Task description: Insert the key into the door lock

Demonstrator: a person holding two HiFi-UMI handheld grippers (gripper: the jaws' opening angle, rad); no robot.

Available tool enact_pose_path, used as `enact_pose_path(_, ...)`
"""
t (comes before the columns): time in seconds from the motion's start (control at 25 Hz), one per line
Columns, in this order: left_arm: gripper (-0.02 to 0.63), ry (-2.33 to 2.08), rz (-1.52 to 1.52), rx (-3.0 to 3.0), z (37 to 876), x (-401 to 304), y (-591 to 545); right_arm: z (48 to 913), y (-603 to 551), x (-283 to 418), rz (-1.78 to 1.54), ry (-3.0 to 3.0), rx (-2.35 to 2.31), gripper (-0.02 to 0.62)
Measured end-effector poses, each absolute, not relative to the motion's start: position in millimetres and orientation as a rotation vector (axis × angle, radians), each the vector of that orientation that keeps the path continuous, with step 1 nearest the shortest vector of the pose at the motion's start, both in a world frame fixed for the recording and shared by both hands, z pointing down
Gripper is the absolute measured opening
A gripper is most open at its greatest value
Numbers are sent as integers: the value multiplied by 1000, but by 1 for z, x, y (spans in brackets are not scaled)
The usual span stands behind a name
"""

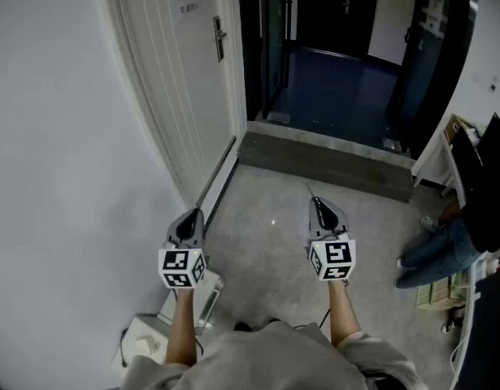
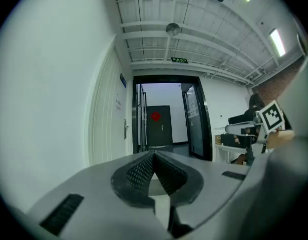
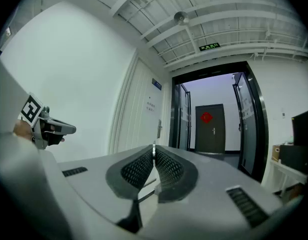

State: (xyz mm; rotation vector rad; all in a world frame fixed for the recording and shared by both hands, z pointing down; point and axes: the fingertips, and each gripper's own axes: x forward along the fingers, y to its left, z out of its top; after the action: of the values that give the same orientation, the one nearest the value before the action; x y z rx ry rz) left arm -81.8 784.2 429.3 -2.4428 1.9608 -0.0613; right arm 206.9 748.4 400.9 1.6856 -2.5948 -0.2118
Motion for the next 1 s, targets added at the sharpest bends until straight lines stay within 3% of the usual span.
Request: enact_pose_path(1.0,17,2001,-81,-2429,443,-20,761,411,717,248,-224,-2648,1582,29)
